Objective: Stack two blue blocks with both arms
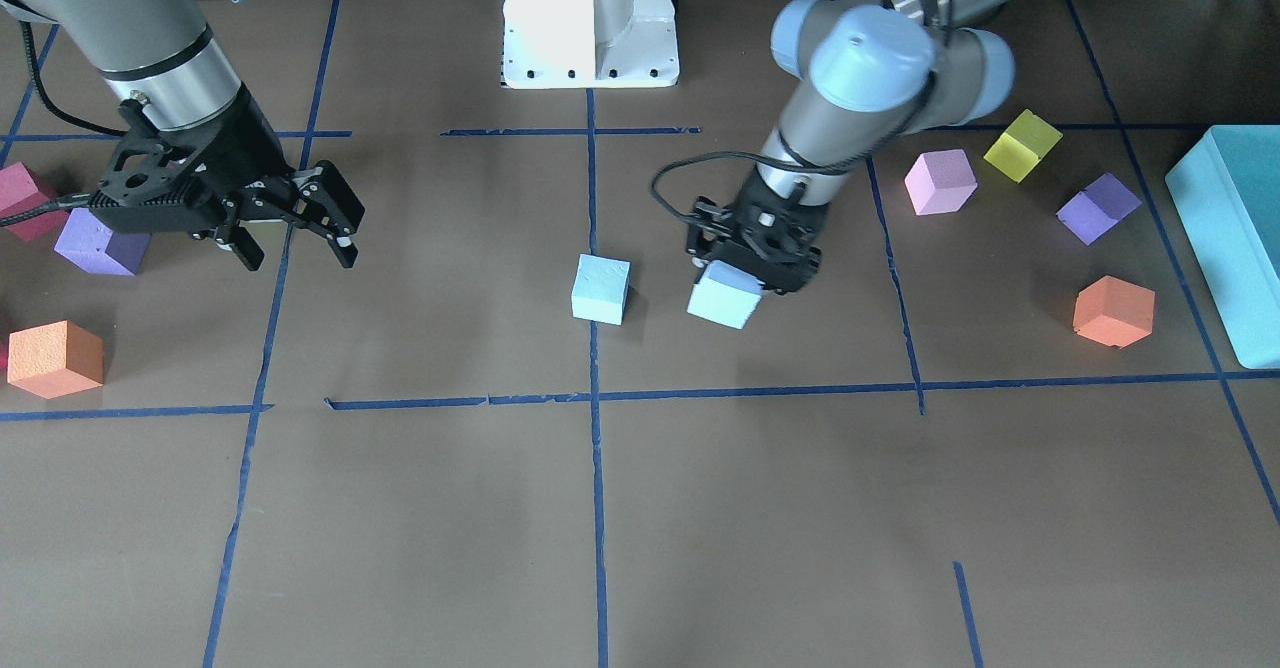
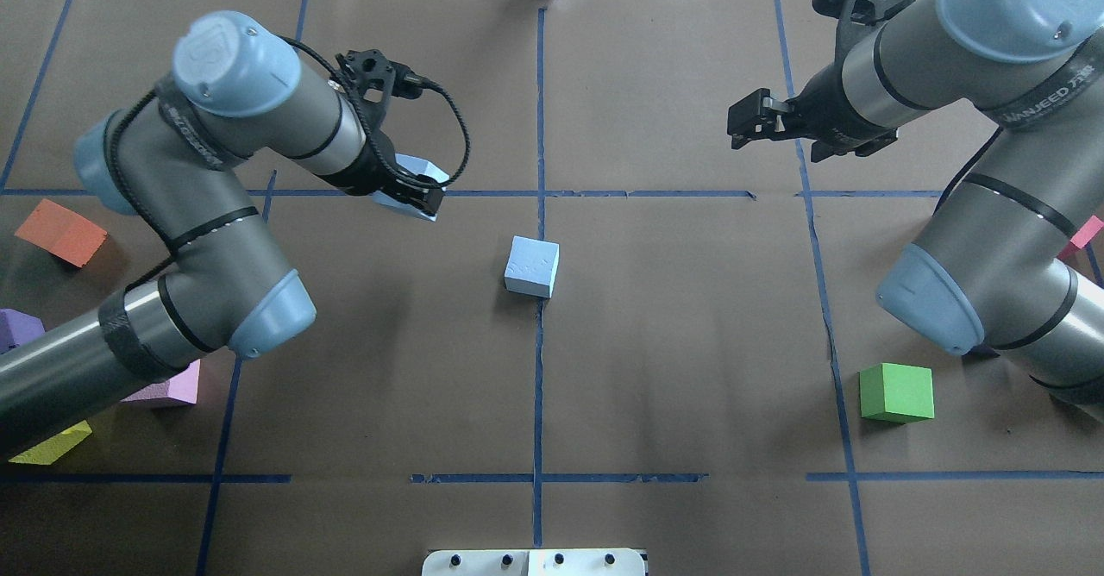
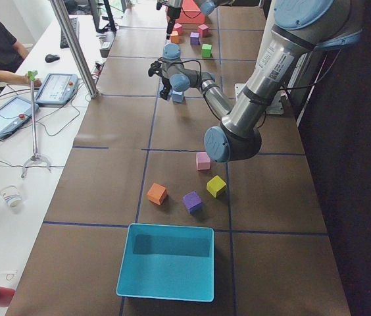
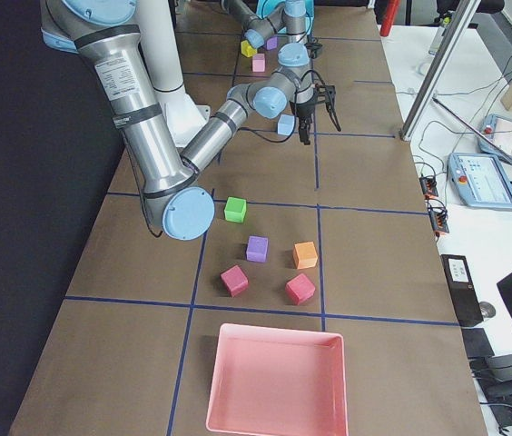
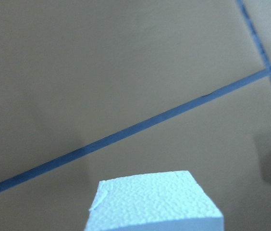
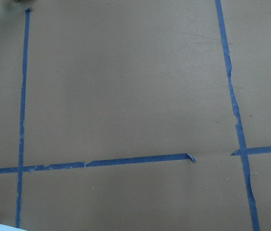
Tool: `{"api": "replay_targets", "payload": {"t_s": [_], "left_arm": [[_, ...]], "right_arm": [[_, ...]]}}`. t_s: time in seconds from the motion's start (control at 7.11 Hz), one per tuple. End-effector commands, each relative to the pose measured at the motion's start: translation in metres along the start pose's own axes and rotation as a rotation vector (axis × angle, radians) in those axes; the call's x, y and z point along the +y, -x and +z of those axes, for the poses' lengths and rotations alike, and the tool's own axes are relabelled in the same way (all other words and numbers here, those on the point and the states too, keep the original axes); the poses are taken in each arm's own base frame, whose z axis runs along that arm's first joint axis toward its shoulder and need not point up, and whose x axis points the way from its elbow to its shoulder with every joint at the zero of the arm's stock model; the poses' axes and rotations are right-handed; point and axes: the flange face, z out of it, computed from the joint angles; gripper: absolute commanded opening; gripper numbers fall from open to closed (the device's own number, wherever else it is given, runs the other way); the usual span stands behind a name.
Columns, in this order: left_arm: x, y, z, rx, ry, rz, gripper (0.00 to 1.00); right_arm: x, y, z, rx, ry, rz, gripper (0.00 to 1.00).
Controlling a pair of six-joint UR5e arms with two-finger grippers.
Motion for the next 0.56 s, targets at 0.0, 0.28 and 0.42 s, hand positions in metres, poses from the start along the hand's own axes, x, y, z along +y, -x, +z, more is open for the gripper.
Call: {"api": "replay_targets", "payload": {"t_s": [0.0,0.28,0.42], "left_arm": [[-0.01,-0.049,0.025,-0.054,0.007,-0.019,0.14],[-0.008,-0.076,0.037,-0.106,0.053,-0.02,0.14],[-0.02,-0.091,0.038,-0.15,0.096,-0.031,0.14]], "right_arm": [[-0.006,-0.018,0.0,0.02,-0.006,-0.012,1.0],[-0.007,-0.03,0.003,0.039,-0.004,-0.034,1.0],[-0.006,-0.032,0.004,0.04,-0.003,-0.035,1.0]]}}
